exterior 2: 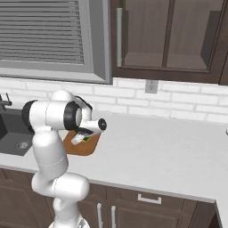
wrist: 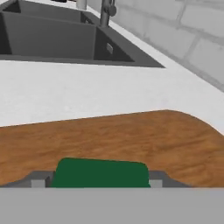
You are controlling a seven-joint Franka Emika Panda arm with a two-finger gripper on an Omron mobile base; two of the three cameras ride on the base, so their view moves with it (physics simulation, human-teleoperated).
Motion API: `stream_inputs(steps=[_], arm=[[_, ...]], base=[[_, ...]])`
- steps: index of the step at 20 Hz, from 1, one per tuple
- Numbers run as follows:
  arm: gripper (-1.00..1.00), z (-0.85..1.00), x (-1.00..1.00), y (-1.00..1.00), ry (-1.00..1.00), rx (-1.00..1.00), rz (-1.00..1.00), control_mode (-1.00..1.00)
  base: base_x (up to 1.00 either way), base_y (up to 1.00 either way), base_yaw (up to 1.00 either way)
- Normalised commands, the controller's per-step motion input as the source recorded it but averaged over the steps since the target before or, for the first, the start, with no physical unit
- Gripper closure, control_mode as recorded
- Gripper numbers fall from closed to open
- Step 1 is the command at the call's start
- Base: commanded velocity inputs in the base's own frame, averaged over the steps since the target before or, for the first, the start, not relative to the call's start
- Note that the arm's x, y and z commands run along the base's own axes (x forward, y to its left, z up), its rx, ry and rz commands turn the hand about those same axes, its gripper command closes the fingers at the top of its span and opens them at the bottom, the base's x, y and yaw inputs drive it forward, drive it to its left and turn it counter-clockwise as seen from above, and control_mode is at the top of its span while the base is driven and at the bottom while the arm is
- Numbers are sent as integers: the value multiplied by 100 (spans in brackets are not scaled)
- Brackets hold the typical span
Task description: Pick up the sponge from the counter and clean the cutting board by briefly scrubbing or pressing down on the cutting board. Once finished, release the sponge.
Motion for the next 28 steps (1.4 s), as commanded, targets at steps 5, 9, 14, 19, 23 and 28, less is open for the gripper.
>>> stream_inputs(steps=[5, 9, 14, 19, 23, 28], arm=[[100, 86, -1, 42, -23, 10, 0, -100], [100, 39, 41, 42, 1, 1, 0, -100], [100, -95, 46, 19, 23, 0, 0, -100], [100, -100, -8, 1, 4, 0, 0, -100], [100, -100, -30, 4, -8, 7, 0, -100], [100, 48, -7, 40, 5, 13, 0, -100]], base=[[0, 0, 0], [0, 0, 0], [0, 0, 0], [0, 0, 0], [0, 0, 0], [0, 0, 0]])
